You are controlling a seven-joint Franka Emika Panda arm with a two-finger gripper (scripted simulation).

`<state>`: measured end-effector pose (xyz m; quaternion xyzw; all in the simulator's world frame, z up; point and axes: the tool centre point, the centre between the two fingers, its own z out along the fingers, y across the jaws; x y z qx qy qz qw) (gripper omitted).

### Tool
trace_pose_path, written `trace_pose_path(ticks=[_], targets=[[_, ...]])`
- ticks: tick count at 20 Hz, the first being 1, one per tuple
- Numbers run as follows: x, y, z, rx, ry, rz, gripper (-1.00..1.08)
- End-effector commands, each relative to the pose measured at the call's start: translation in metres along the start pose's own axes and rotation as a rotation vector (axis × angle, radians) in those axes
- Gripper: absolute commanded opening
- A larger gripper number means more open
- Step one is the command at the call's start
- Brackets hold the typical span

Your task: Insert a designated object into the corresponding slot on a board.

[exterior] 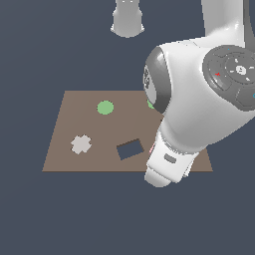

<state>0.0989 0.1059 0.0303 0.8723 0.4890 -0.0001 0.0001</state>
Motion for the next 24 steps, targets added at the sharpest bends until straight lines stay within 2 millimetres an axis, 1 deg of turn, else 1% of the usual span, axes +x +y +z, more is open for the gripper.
trace_pose_path(ticks=[1,14,19,24], targets=[[0.000,0.000,0.000,0.000,0.000,0.000,-1.00],[0.000,0.002,0.000,0.000,0.000,0.028,-1.00],[0.000,0.005,0.000,0.000,0.000,0.095,-1.00],[-0.001,0.011,-0.001,0.000,0.000,0.200,-1.00]])
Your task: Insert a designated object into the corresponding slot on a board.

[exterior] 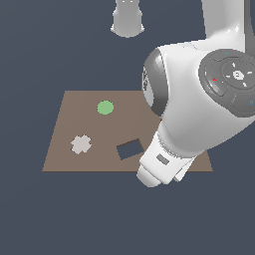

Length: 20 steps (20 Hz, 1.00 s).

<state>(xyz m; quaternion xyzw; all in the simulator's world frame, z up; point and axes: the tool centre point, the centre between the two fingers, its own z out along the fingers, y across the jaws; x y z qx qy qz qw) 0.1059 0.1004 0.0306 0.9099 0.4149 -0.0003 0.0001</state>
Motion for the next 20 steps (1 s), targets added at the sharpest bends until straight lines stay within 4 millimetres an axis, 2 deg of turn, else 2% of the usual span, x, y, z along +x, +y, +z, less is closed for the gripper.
trace_pose_path(ticks=[1,9,20], targets=[[0.000,0.003,-0.001,-0.001,0.001,0.060,-1.00],[-0.003,0.018,-0.002,-0.001,0.001,0.323,-1.00],[-0.017,0.039,-0.004,0.000,0.002,0.792,-1.00]])
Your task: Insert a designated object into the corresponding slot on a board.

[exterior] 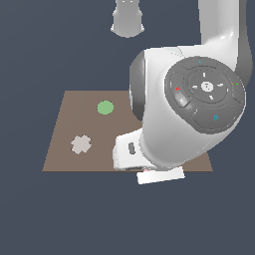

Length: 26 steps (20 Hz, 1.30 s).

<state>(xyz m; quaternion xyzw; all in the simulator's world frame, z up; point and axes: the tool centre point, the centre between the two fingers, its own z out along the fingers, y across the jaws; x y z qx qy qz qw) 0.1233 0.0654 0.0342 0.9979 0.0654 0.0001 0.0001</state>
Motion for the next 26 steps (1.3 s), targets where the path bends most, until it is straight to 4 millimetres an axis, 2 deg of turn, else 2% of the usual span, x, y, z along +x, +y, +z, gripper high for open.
trace_pose_path(ticks=[1,16,26], targets=[[0.000,0.006,-0.001,0.000,0.001,0.110,-1.00],[-0.017,0.038,-0.004,0.000,0.001,0.758,-1.00],[-0.034,0.049,-0.005,0.001,0.001,1.110,-1.00]])
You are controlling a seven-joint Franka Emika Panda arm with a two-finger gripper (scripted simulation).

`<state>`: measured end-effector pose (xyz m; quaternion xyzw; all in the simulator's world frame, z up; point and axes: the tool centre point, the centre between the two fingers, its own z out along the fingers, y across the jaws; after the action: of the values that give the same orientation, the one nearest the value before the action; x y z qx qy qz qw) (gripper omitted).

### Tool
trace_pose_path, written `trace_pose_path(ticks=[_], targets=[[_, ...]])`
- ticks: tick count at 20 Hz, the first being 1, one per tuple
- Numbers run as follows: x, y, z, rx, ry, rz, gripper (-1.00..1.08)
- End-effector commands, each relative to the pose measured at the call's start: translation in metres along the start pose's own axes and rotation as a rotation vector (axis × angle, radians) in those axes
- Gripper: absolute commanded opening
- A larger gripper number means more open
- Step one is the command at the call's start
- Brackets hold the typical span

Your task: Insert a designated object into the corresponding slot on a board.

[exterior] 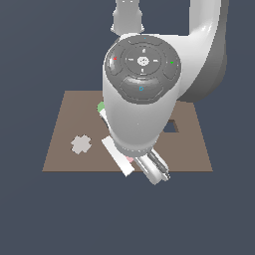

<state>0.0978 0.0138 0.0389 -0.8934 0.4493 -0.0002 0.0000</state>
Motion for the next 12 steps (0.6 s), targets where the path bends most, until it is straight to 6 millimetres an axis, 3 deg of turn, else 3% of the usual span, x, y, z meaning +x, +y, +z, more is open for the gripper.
trace_pose_path(ticks=[1,12], targets=[[0.000,0.004,-0.001,0.001,0.000,0.074,-1.00],[-0.004,0.014,-0.001,0.000,0.000,0.267,-1.00]])
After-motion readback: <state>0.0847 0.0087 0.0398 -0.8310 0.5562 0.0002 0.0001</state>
